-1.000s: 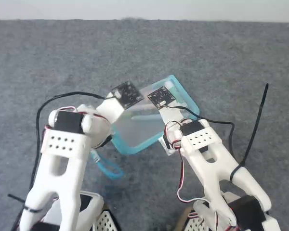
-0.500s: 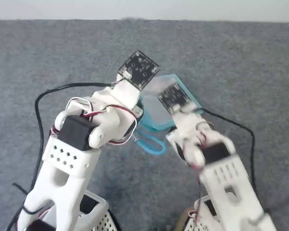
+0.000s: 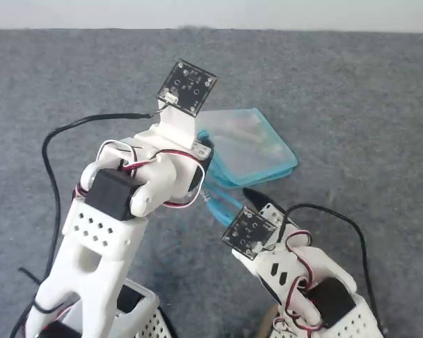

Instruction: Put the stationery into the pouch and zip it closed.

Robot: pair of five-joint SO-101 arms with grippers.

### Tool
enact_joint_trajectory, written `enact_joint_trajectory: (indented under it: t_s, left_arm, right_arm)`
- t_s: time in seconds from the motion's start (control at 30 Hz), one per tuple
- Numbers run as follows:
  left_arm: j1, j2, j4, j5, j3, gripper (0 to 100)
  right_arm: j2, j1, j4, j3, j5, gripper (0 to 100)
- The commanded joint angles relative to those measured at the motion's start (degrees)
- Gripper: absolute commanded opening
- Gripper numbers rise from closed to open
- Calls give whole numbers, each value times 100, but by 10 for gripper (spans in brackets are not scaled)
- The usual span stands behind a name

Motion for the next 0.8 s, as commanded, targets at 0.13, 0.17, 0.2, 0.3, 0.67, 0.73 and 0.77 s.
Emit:
enact_joint_trajectory:
  t_s: [0.13,0.17,0.2,0.3,0.67,0.73,0.77]
  left_arm:
    - [26,-229,35,668,-338,11]
    - [26,-229,35,668,-338,11]
    - [26,-246,53,668,-321,11]
    - [35,-264,44,668,-215,11]
    - [-176,-273,132,642,-347,11]
    - [-202,-273,132,642,-374,11]
    - [-211,-273,141,642,-382,11]
  right_arm:
    - [31,92,-857,-26,123,177]
    - [171,110,-971,-35,123,177]
    - [330,110,-1121,-44,132,177]
    - [963,110,-1569,-132,132,177]
    - [2378,110,-1921,-1257,475,128]
    - [2396,110,-2079,-1284,484,127]
    - [2404,110,-2114,-1284,484,129]
